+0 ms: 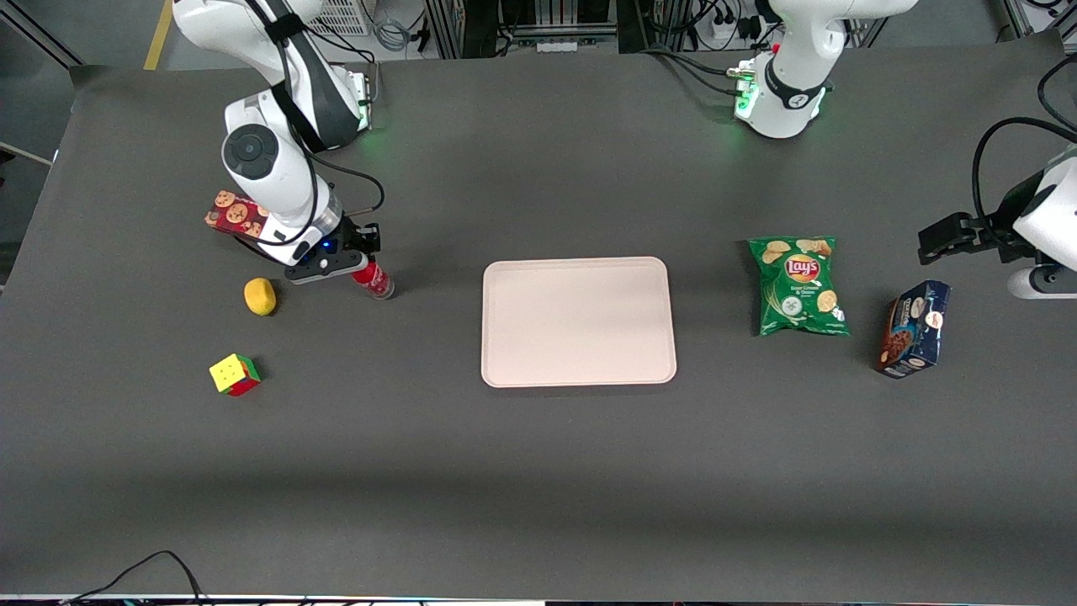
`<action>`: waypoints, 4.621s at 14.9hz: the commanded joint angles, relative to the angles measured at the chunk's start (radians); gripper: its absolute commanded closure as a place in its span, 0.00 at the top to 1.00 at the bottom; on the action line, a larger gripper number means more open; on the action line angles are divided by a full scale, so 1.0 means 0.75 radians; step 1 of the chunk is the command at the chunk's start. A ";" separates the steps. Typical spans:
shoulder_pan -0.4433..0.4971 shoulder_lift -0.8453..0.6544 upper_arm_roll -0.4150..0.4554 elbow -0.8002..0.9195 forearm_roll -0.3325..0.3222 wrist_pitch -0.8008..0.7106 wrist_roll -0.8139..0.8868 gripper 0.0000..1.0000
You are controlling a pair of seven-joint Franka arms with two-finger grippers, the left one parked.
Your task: Place coke bottle on tray
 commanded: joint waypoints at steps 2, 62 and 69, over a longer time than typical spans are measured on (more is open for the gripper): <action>-0.004 -0.044 0.004 0.382 0.002 -0.427 -0.030 0.00; 0.600 0.702 -0.165 1.090 0.090 -0.231 0.575 1.00; 0.490 0.302 -0.188 1.127 0.088 -0.726 0.301 1.00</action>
